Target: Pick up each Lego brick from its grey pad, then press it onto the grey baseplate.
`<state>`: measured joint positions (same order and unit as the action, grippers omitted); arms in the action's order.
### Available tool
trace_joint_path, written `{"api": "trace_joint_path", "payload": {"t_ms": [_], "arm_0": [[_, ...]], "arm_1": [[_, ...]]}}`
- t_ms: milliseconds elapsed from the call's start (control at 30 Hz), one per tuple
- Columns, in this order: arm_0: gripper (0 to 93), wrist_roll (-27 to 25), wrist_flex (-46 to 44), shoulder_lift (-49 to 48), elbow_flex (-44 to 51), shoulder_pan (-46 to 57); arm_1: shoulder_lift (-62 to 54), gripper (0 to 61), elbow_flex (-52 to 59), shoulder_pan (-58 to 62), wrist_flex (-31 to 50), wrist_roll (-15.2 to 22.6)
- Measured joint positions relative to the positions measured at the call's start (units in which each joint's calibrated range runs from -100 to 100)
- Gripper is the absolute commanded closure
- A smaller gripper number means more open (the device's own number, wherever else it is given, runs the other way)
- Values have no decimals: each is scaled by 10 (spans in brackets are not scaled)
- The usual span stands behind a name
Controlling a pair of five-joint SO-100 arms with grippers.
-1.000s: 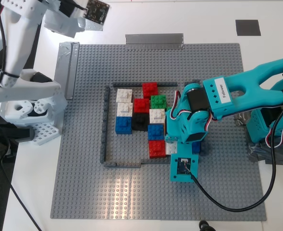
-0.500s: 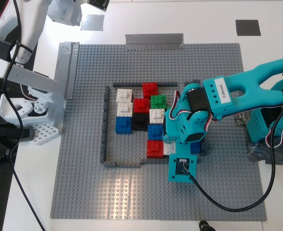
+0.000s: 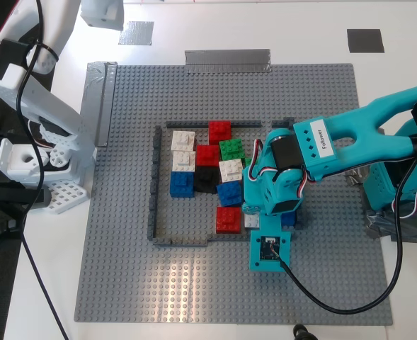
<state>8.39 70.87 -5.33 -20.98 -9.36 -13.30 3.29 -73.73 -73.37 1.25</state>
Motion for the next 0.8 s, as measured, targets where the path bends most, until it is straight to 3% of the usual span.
{"api": "trace_joint_path", "payload": {"t_ms": [800], "arm_0": [[927,12,28,0,33,-3]], "arm_1": [[5,613,-6,2,-36,7]]}}
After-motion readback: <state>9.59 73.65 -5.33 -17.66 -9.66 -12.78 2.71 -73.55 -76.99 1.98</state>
